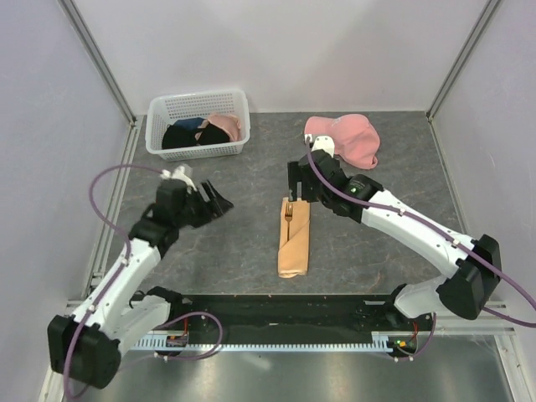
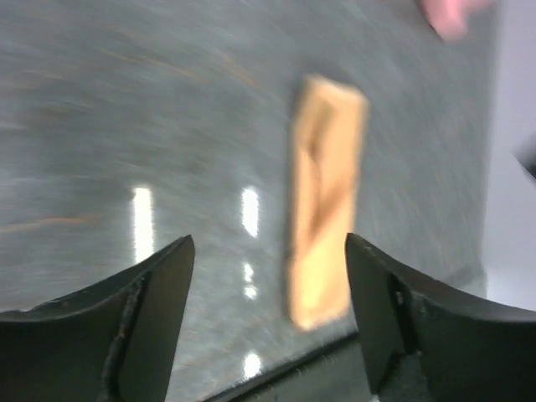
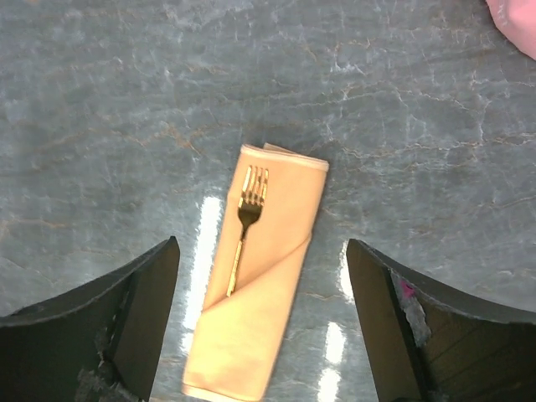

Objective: Fold the napkin into a case and place the utensils inside
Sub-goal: Pick up the spoon from the corner of the board.

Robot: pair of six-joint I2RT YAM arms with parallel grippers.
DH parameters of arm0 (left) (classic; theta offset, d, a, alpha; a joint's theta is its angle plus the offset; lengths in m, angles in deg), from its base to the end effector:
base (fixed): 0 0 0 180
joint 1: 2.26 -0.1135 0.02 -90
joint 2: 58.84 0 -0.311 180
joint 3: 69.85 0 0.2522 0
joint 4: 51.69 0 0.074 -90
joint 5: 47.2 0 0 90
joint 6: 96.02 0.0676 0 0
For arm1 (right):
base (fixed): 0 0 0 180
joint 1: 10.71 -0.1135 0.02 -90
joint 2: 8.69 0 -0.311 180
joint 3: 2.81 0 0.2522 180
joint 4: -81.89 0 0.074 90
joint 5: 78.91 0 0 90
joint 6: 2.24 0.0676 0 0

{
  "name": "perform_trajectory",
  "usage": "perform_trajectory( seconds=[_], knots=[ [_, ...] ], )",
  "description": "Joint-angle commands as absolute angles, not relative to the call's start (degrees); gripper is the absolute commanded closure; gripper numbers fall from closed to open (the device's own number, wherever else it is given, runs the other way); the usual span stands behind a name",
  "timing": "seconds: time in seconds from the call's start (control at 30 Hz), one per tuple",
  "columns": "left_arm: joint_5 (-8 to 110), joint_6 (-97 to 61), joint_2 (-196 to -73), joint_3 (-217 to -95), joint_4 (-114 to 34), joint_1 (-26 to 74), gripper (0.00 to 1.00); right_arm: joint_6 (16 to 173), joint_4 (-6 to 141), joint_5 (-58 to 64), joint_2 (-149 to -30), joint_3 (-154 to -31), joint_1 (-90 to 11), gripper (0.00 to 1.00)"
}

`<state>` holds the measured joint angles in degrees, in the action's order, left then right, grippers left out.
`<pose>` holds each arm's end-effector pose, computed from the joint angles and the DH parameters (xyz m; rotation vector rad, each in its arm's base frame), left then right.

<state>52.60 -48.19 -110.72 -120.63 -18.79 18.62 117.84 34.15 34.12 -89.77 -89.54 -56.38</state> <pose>0.1797 -0.0809 0.2747 -0.3174 2.2487 -0.7965 0.2452 0.2132 0.3543 -0.1029 2.2451 0.2506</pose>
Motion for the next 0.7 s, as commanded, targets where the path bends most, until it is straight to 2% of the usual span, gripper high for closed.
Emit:
perform_trajectory(
  seconds=[0.0,0.07,0.23,0.4,0.67],
  knots=[
    [44.1,-35.0,-123.1,-134.5,4.3,6.3,0.17,112.0,34.8,29.2,-88.2,-85.7,-55.0,0.11],
    [41.1,-30.9,-131.1,-138.3,8.9,2.0,0.17,111.1,35.6,27.6,-87.3,-84.0,-54.4,0.11],
    [37.8,-23.8,-141.2,-144.1,11.9,-4.2,0.16,109.2,37.5,22.3,-84.4,-80.9,-53.7,0.1],
    [28.4,-19.1,-147.6,-144.0,10.3,-4.3,0.15,108.9,39.4,16.4,-81.6,-79.2,-52.6,0.1],
    [28.4,-12.4,-145.3,-142.1,2.2,-6.6,0.14,105.5,40.0,14.3,-78.0,-76.3,-50.1,0.1]
  ],
)
